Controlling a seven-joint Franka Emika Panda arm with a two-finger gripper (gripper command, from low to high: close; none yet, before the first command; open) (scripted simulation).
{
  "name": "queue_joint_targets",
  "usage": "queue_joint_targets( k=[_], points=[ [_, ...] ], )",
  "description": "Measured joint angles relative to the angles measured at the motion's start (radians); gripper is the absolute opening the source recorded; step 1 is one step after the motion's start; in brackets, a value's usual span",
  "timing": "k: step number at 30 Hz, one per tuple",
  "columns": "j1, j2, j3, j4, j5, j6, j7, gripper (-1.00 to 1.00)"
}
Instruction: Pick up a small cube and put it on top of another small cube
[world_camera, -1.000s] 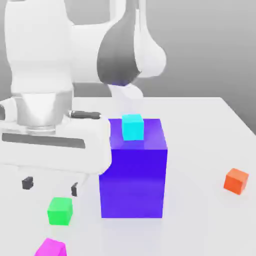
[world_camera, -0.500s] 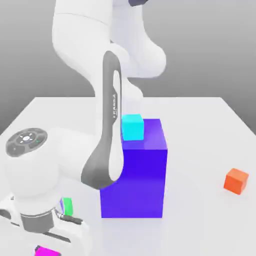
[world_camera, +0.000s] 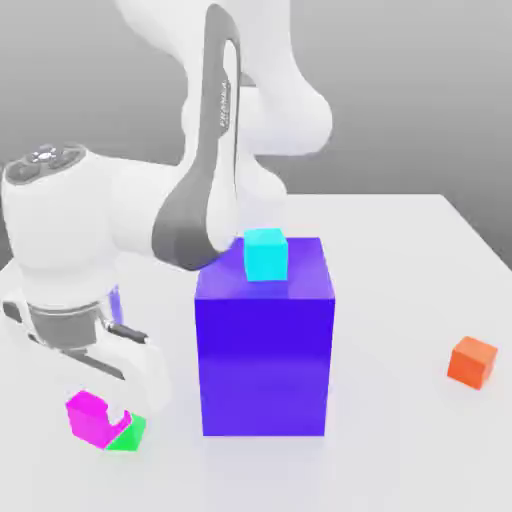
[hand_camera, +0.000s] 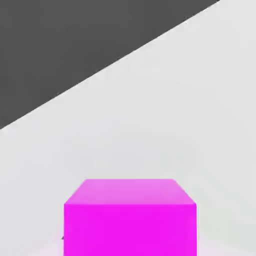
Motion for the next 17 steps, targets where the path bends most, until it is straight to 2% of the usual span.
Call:
queue_joint_targets(
  k=[3, 8, 9, 15, 17],
  points=[
    [-0.040, -0.074, -0.010, -0.090, -0.063, 0.022, 0.107, -1.00],
    [-0.061, 0.076, 0.044, -0.098, 0.031, 0.175, 0.051, -1.00],
    [-0.067, 0.094, 0.053, -0.097, 0.044, 0.192, 0.042, 1.00],
    [-0.069, 0.103, 0.057, -0.097, 0.051, 0.200, 0.037, 1.00],
    [-0.063, 0.064, 0.043, -0.099, 0.021, 0.165, 0.059, 1.00]
  ],
)
